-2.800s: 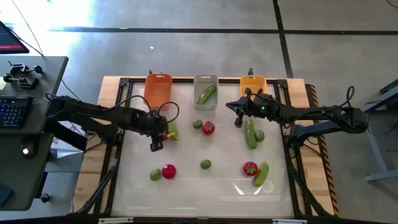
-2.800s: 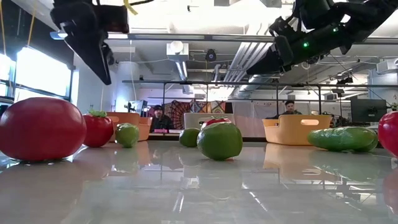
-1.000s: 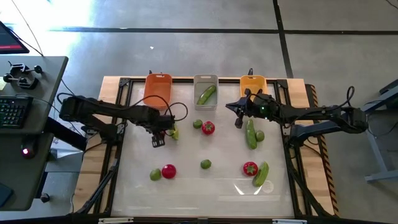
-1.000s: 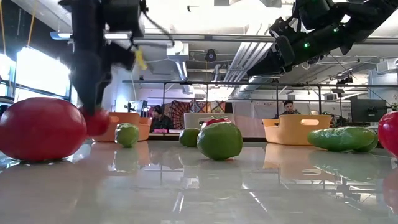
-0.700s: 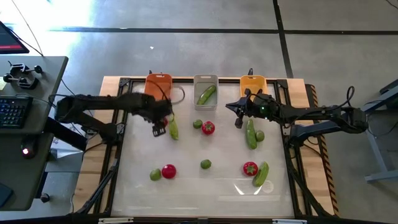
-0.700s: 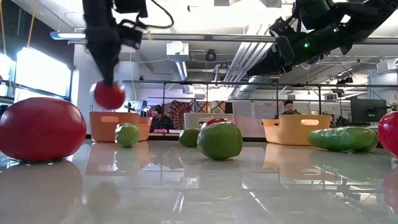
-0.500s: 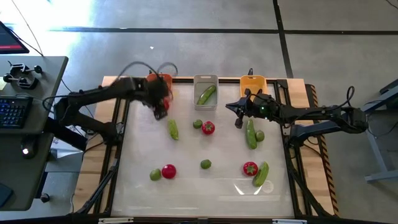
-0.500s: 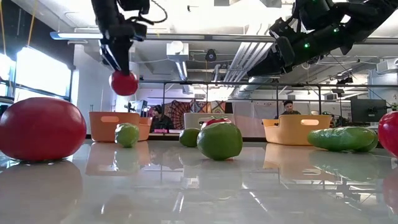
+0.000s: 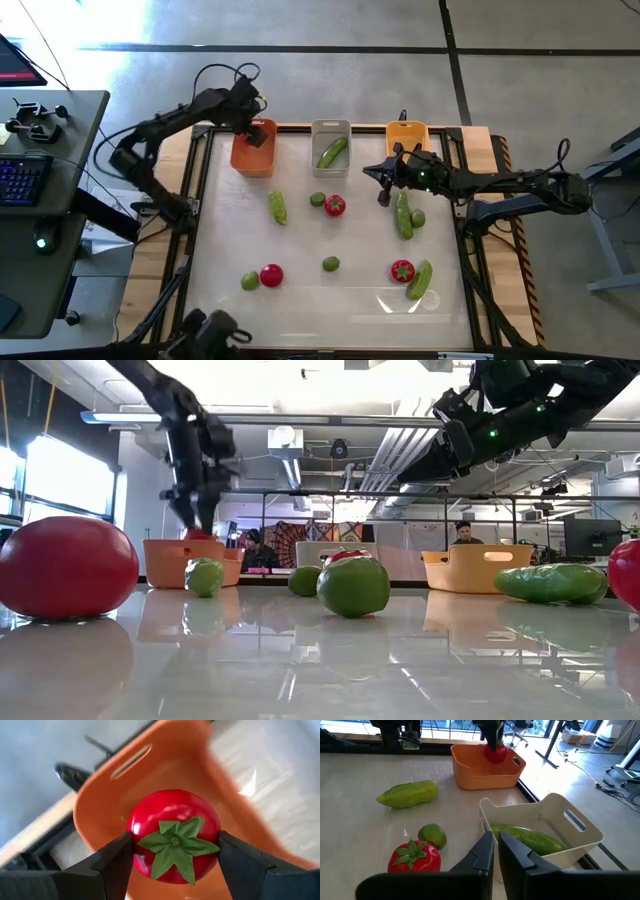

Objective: Sort produce into baskets
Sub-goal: Put the top left tomato into the orange bin

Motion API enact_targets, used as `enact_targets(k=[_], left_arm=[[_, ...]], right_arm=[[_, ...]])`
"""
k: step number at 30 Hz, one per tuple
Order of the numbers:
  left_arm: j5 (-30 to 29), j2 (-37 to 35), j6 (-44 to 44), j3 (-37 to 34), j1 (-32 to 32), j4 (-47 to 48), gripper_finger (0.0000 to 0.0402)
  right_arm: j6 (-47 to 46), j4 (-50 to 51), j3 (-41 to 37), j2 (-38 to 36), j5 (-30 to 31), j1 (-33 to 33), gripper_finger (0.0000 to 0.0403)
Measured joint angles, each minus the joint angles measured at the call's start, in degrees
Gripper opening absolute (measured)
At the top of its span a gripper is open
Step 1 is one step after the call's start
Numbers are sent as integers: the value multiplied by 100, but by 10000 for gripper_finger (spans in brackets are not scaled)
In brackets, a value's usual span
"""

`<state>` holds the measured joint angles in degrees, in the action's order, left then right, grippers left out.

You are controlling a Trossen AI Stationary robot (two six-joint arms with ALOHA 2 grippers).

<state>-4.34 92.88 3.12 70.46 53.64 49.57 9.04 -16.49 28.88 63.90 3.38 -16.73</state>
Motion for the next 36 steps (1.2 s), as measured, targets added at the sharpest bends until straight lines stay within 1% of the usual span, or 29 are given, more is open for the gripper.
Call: enact_targets(k=[4, 9, 15, 24, 36], left_arm=[[4, 342, 23, -2, 110, -55, 241], [-124, 512, 102, 0, 74, -338, 241], [-528, 540, 13, 0, 77, -440, 245], [-557, 540, 204, 0, 64, -452, 271], [-435, 540, 349, 4, 64, -379, 273]], right_arm=[[2, -1, 0, 0, 0, -7, 16], [2, 0, 0, 0, 0, -7, 16], [2, 74, -1, 0, 0, -7, 16], [0, 81, 0, 0, 0, -7, 16], [0, 83, 0, 0, 0, -7, 16]])
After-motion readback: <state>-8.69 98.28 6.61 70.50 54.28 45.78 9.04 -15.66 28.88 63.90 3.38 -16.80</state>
